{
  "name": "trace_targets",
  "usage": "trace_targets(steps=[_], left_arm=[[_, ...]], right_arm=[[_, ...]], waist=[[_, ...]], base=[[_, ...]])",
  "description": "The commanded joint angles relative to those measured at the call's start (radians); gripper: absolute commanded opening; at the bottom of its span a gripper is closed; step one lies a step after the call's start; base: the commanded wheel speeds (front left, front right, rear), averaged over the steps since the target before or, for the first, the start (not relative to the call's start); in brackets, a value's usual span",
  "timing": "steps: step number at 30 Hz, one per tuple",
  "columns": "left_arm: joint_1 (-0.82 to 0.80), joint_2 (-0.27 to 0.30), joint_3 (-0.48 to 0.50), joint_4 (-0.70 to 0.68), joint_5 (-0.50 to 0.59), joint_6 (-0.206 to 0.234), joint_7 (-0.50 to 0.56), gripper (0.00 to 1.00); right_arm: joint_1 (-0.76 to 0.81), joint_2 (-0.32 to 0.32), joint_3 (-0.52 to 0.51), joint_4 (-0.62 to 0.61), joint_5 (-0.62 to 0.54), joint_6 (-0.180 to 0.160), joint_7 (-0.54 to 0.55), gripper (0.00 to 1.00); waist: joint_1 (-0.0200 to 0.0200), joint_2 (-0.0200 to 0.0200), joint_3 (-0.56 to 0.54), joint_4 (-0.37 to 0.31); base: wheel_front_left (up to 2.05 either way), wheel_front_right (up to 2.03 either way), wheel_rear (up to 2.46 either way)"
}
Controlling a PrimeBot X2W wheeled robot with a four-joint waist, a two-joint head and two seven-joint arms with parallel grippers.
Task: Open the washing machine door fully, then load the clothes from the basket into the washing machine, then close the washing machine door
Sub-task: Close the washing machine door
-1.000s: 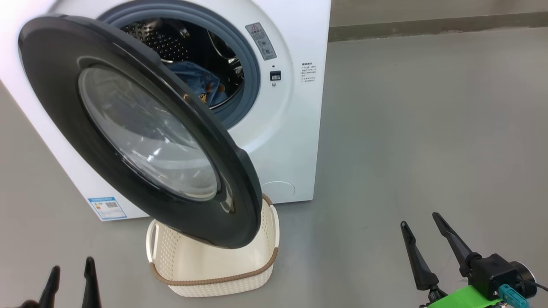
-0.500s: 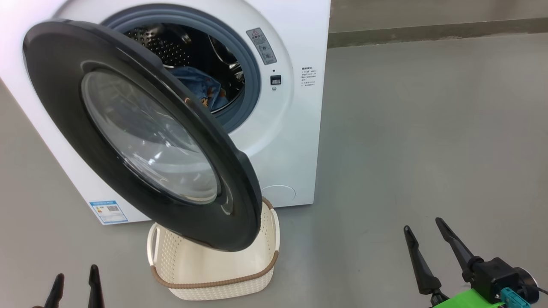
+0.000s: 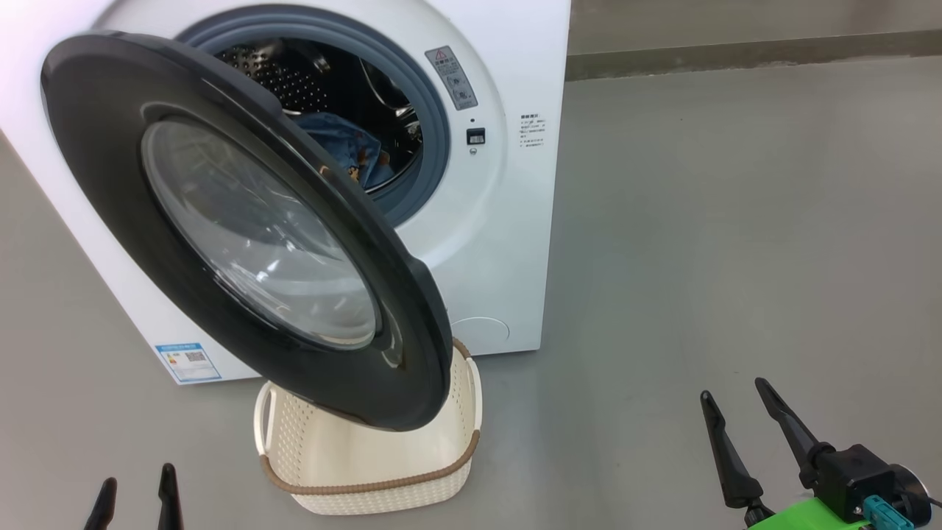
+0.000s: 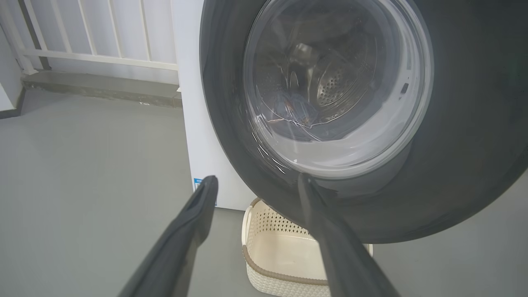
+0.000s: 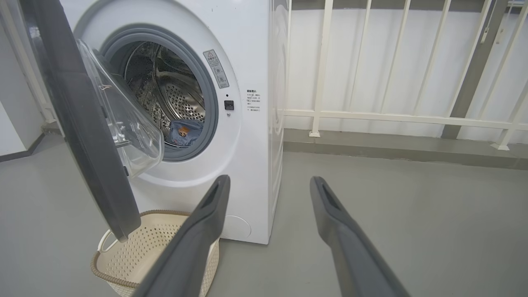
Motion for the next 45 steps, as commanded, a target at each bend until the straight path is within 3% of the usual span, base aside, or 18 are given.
trace_targets(steps=[1, 2, 3, 4, 19, 28, 34, 38, 45], left_arm=[[-0.023, 0.026, 0.035, -0.029, -0.008, -0.003, -0.009, 1.0], [-0.022, 0.026, 0.035, -0.031, -0.008, -0.003, -0.009, 1.0], [-0.021, 0.026, 0.036, -0.032, -0.009, -0.003, -0.009, 1.0], [-0.02, 0.025, 0.037, -0.033, -0.01, -0.003, -0.009, 1.0], [-0.021, 0.025, 0.045, -0.044, -0.019, -0.003, -0.009, 1.0], [-0.025, 0.017, 0.036, -0.049, -0.022, -0.003, -0.009, 1.0], [-0.031, 0.012, 0.027, -0.05, -0.024, -0.003, -0.009, 1.0], [-0.04, 0.0, 0.01, -0.051, -0.028, -0.003, -0.009, 1.0], [-0.061, -0.027, -0.039, -0.053, -0.04, -0.003, -0.009, 1.0]], right_arm=[[-0.01, -0.007, 0.016, -0.018, -0.009, 0.006, -0.005, 1.0], [-0.009, -0.006, 0.013, -0.013, -0.009, 0.006, -0.005, 0.98], [-0.009, -0.004, 0.008, -0.01, -0.008, 0.006, -0.005, 0.44], [-0.009, -0.002, 0.004, -0.007, -0.007, 0.006, -0.005, 0.0], [-0.059, 0.004, 0.0, -0.015, -0.01, 0.006, -0.005, 0.0], [-0.198, 0.021, 0.024, -0.213, 0.034, 0.006, -0.005, 0.0], [-0.343, 0.028, 0.146, -0.368, 0.057, 0.006, -0.005, 0.0], [-0.429, 0.037, 0.266, -0.406, 0.075, 0.006, -0.005, 0.0], [-0.466, 0.049, 0.487, -0.217, 0.128, 0.006, -0.005, 0.0]], waist=[[0.0, 0.0, 0.001, 0.0], [0.0, 0.0, 0.001, 0.0], [0.0, 0.0, 0.001, 0.0], [0.0, 0.0, 0.001, 0.0], [0.0, 0.0, 0.006, 0.015], [0.0, 0.0, 0.004, 0.055], [0.0, 0.0, 0.001, 0.091], [0.0, 0.0, -0.001, 0.122], [0.0, 0.0, 0.005, 0.192]], base=[[0.0, 0.0, 0.0], [0.0, 0.0, 0.0], [0.0, 0.0, 0.0], [0.0, 0.0, 0.0], [0.0, 0.0, 0.0], [0.0, 0.0, 0.0], [0.0, 0.0, 0.0], [0.0, 0.0, 0.0], [0.0, 0.0, 0.0]])
